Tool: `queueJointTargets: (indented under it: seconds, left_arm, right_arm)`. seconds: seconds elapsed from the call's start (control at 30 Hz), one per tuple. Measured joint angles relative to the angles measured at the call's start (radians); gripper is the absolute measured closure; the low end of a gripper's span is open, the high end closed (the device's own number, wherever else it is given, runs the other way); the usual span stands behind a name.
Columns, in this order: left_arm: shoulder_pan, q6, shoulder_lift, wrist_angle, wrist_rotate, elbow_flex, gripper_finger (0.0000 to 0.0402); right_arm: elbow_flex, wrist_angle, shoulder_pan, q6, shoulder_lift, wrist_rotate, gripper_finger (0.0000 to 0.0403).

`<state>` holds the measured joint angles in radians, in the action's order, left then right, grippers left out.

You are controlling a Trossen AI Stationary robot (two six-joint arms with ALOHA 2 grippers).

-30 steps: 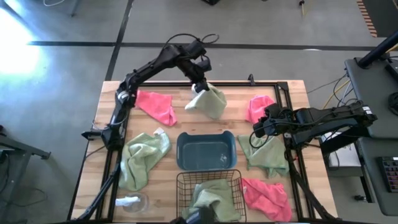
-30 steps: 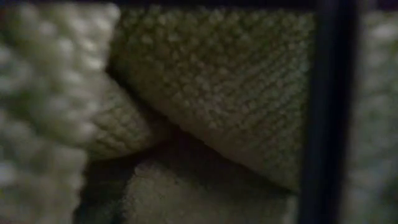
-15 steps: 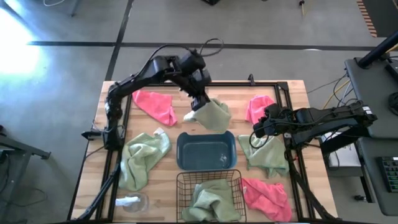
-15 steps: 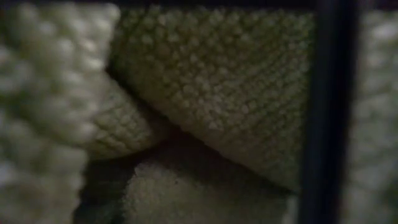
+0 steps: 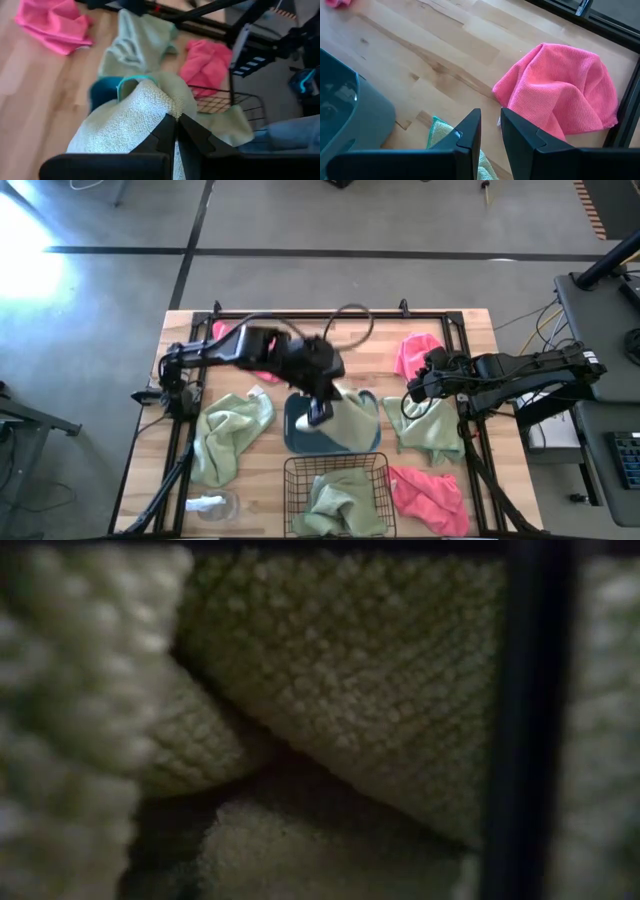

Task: Sort microfiber towel by color & place in baskets
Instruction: Put the top green microfiber towel into the mesh storage bin

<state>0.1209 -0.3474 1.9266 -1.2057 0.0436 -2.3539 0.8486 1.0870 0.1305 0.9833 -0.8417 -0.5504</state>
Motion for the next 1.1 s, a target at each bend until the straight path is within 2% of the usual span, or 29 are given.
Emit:
queueJointTargets:
  seconds: [0.23, 0.47, 1.1]
  left_arm:
    - [0.156, -0.147, 0.000, 0.095, -0.078, 0.000, 0.0401]
    - [0.277, -0.216, 0.001, 0.154, -0.124, 0.000, 0.0401]
    - [0.425, -0.286, 0.006, 0.151, -0.140, 0.008, 0.0401]
  right_arm:
    - [0.000, 0.000, 0.000, 0.000, 0.000, 0.000, 0.0335]
    - [0.000, 0.000, 0.000, 0.001, 0.000, 0.000, 0.0335]
    - [0.000, 0.000, 0.000, 0.038, 0.000, 0.010, 0.0335]
